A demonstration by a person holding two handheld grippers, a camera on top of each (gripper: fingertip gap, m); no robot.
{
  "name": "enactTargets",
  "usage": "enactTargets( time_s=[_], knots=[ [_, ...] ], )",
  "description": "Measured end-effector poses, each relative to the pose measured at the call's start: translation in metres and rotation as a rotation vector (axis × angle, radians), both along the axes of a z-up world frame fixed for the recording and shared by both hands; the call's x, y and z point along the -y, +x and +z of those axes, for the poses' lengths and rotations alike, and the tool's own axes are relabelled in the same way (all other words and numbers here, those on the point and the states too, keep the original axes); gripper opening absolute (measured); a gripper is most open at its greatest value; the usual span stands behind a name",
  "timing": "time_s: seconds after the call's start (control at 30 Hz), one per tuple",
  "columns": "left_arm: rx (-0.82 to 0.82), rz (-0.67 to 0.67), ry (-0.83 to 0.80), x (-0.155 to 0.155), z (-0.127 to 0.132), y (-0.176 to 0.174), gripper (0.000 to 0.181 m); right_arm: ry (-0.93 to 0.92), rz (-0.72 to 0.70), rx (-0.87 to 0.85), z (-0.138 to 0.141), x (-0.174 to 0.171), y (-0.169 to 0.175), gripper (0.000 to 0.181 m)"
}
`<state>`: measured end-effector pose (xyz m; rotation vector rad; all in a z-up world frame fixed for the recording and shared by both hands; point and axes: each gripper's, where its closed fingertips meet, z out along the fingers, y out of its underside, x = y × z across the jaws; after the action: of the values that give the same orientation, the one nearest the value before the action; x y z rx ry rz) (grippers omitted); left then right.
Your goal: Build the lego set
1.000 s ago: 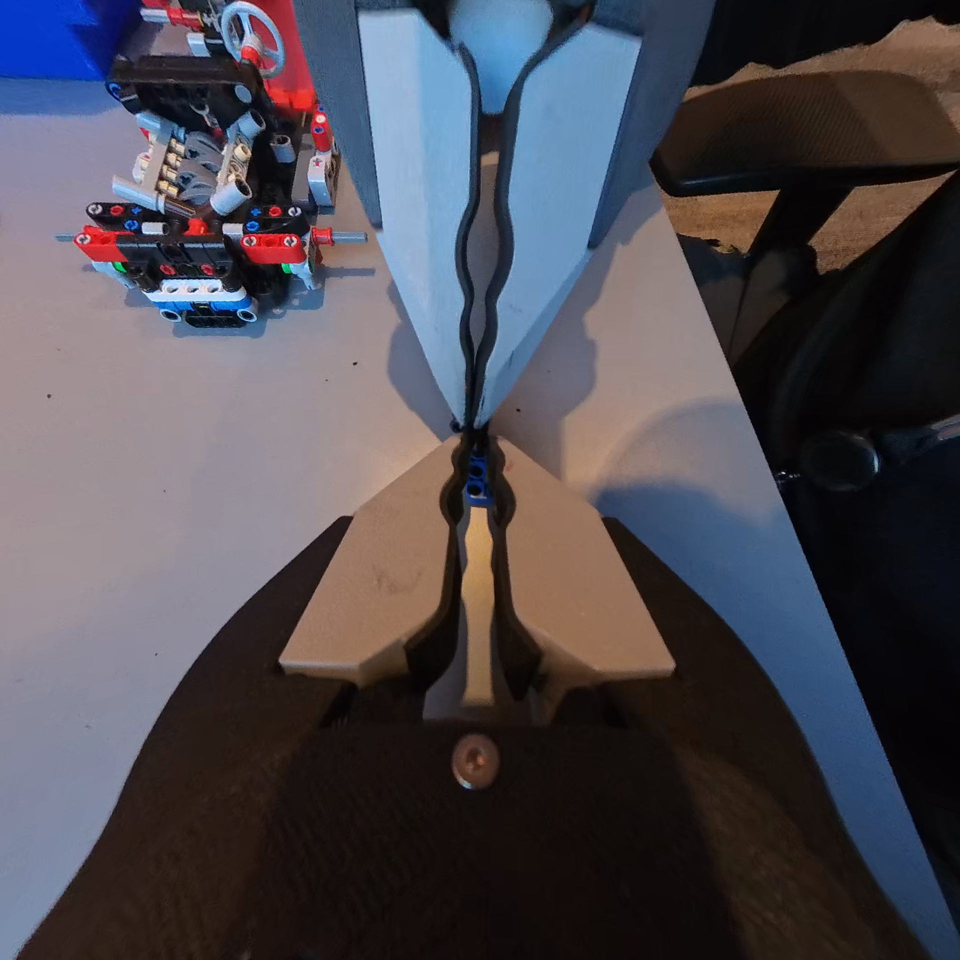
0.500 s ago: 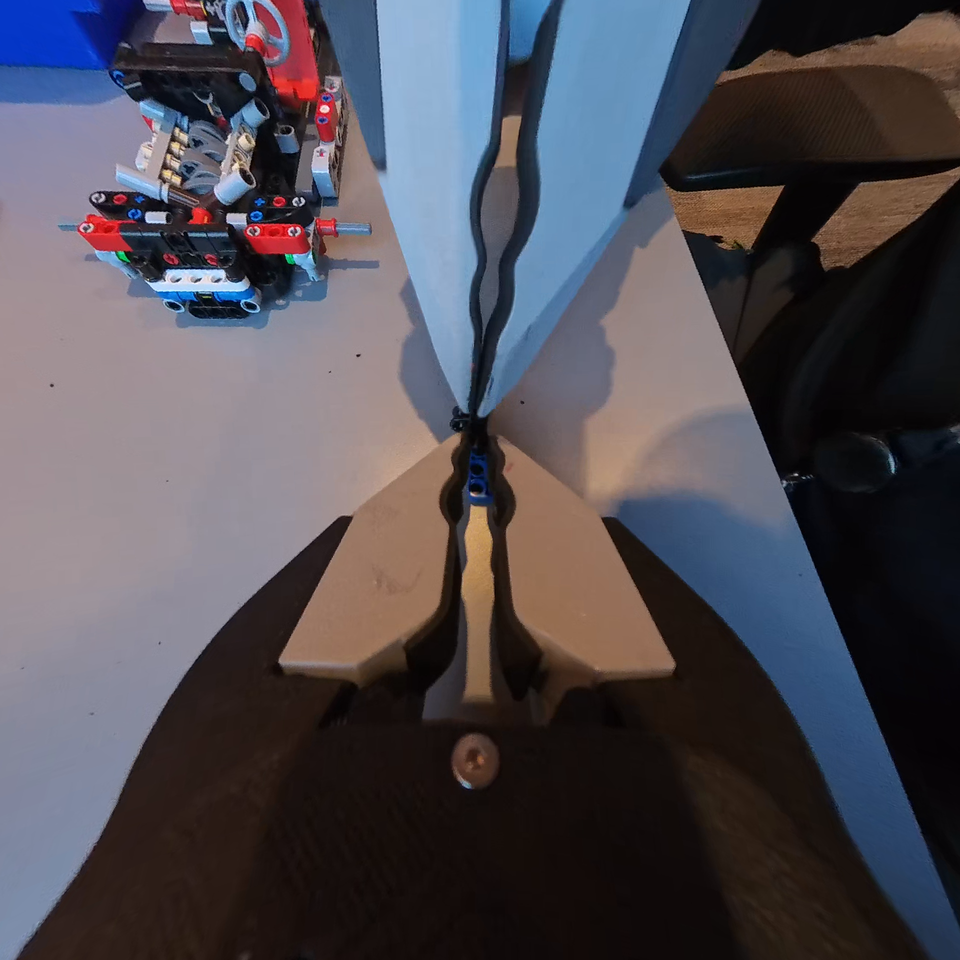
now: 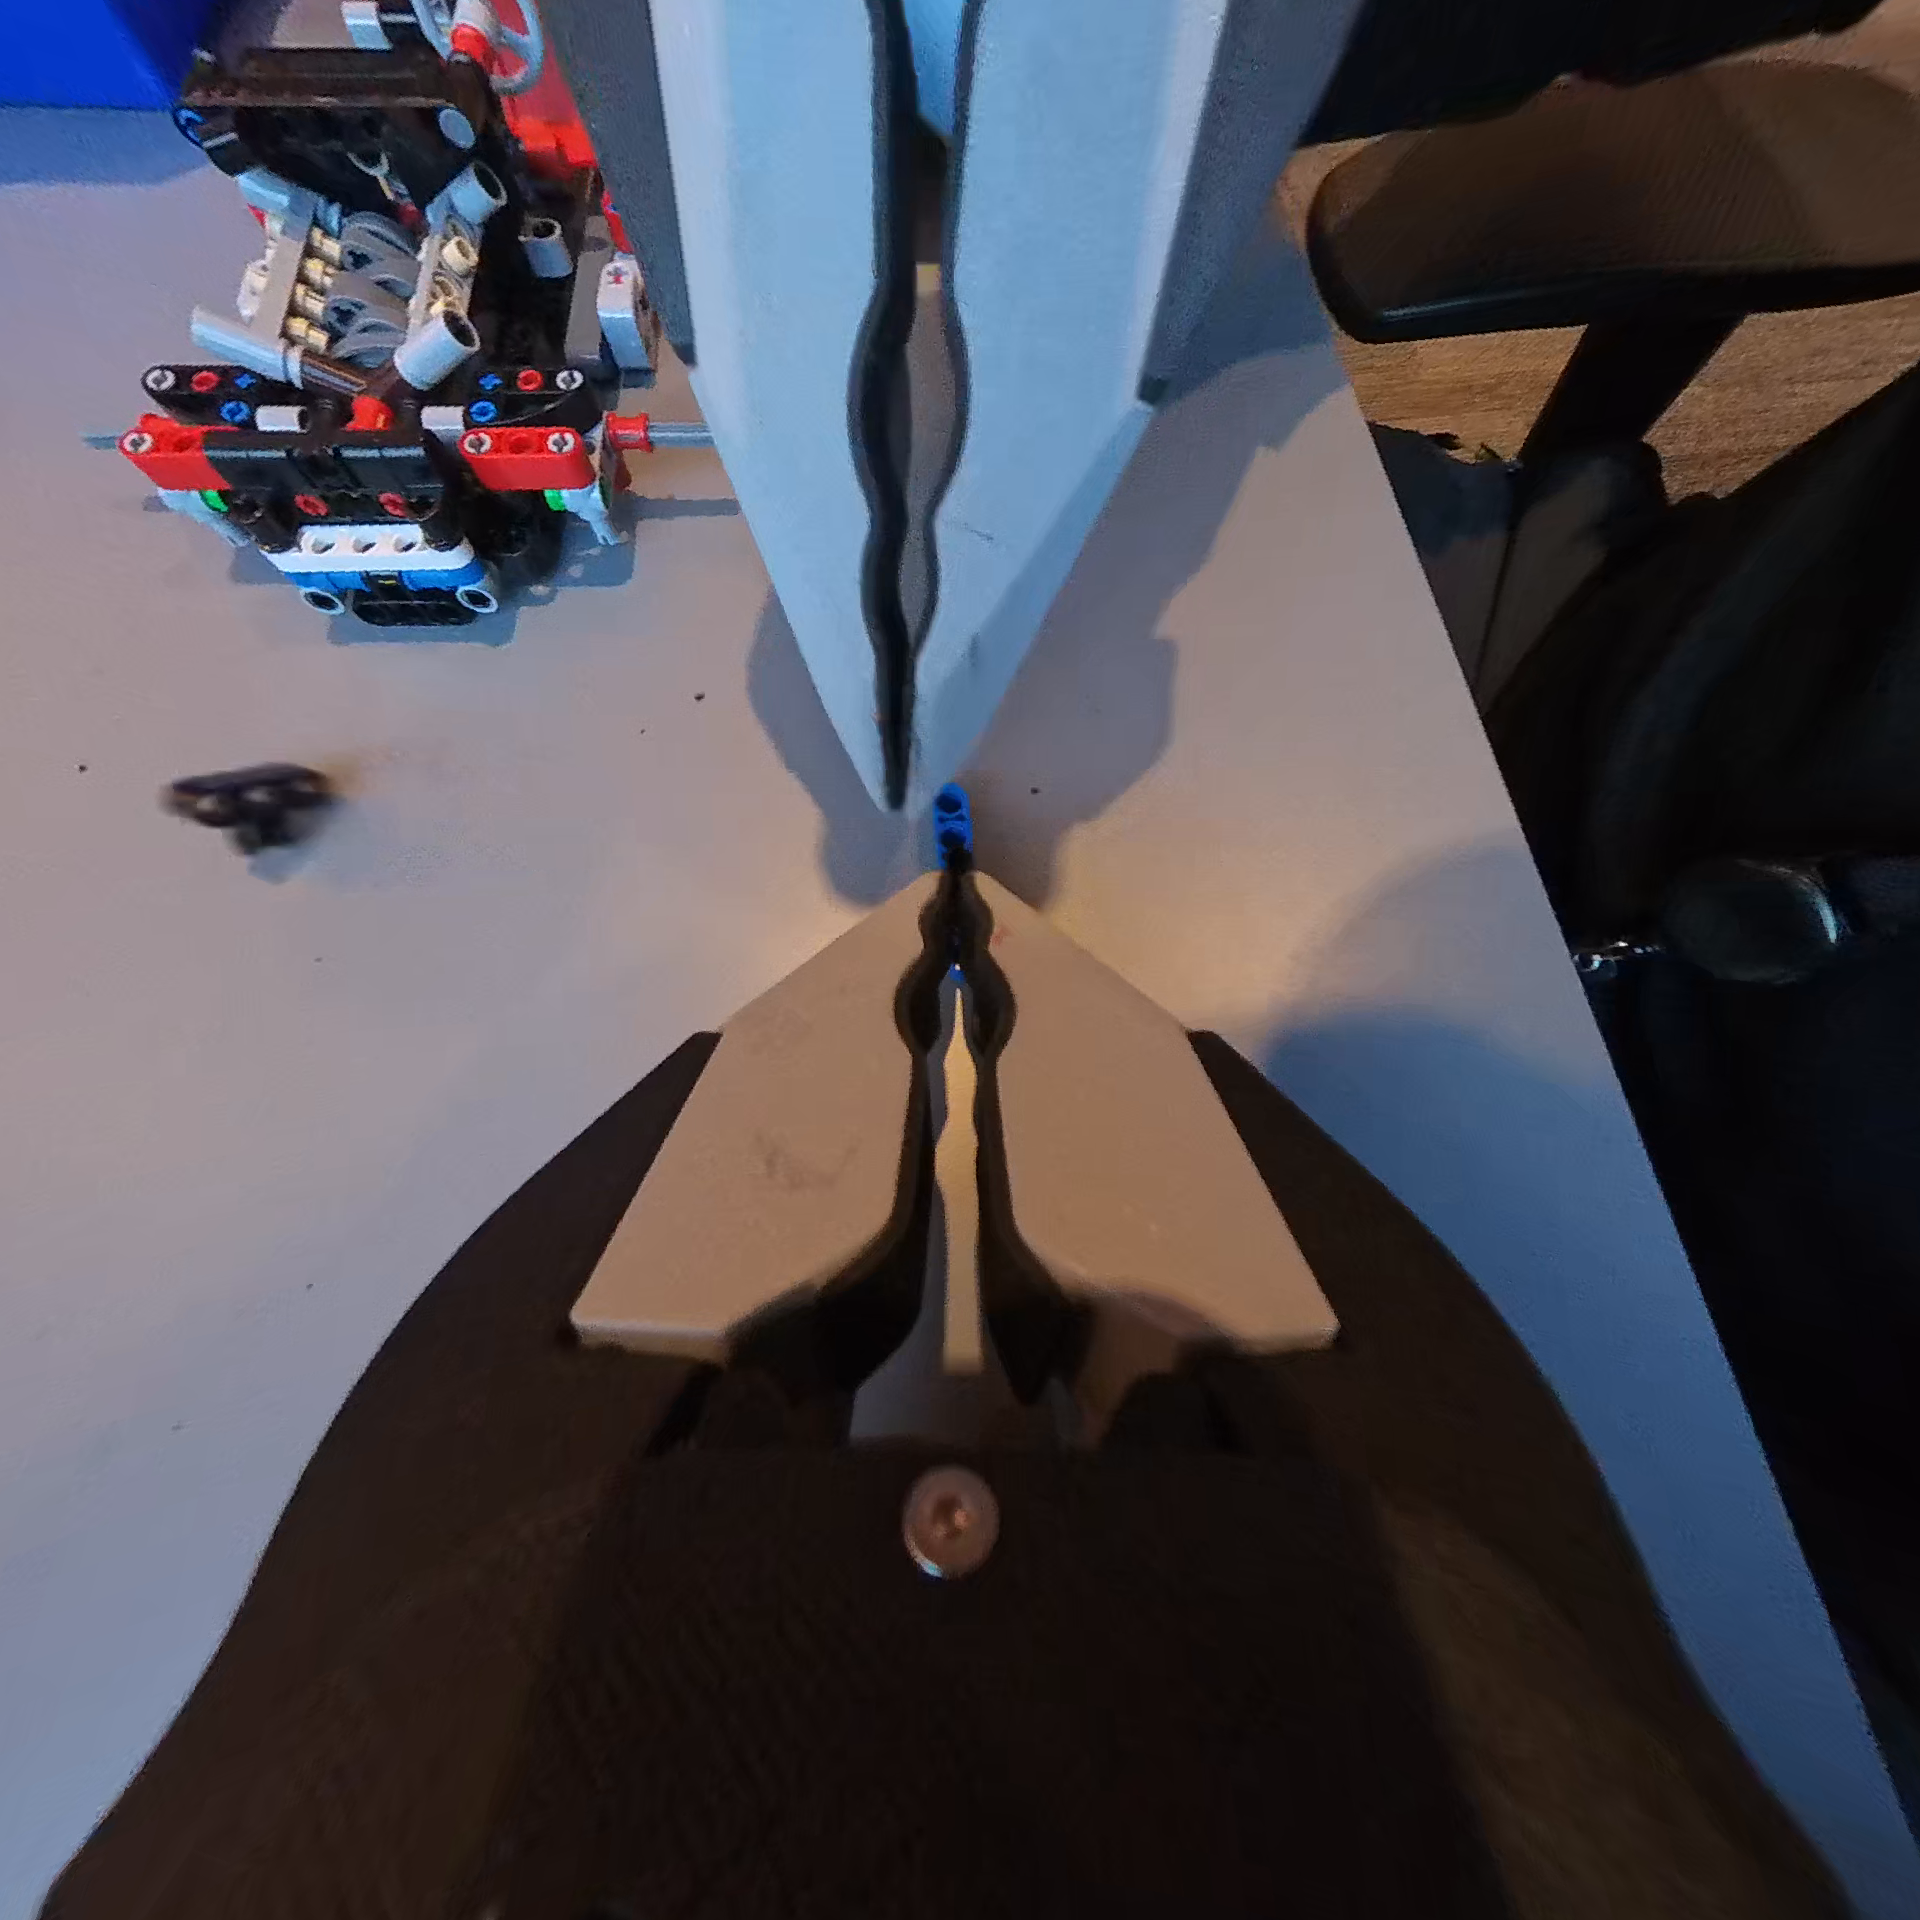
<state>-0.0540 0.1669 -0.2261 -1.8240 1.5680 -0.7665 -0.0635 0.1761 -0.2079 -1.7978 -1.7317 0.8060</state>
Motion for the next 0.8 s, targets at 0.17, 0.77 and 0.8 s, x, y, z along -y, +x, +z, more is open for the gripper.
enactTargets(
  time_s=[0.17,0.77,0.8],
  knots=[
    [0.003,-0.001,-0.027,0.001,0.0,0.0,0.0,-0.051,-0.08,-0.067,0.008,-0.008,0.017,0.0],
    [-0.101,0.557,-0.065,-0.151,0.009,-0.015,0.028,-0.019,-0.244,-0.269,0.022,-0.026,0.067,0.0],
    [-0.148,0.561,-0.049,-0.158,0.002,-0.014,0.028,-0.022,-0.248,-0.277,0.022,-0.025,0.072,0.0]
  ],
)
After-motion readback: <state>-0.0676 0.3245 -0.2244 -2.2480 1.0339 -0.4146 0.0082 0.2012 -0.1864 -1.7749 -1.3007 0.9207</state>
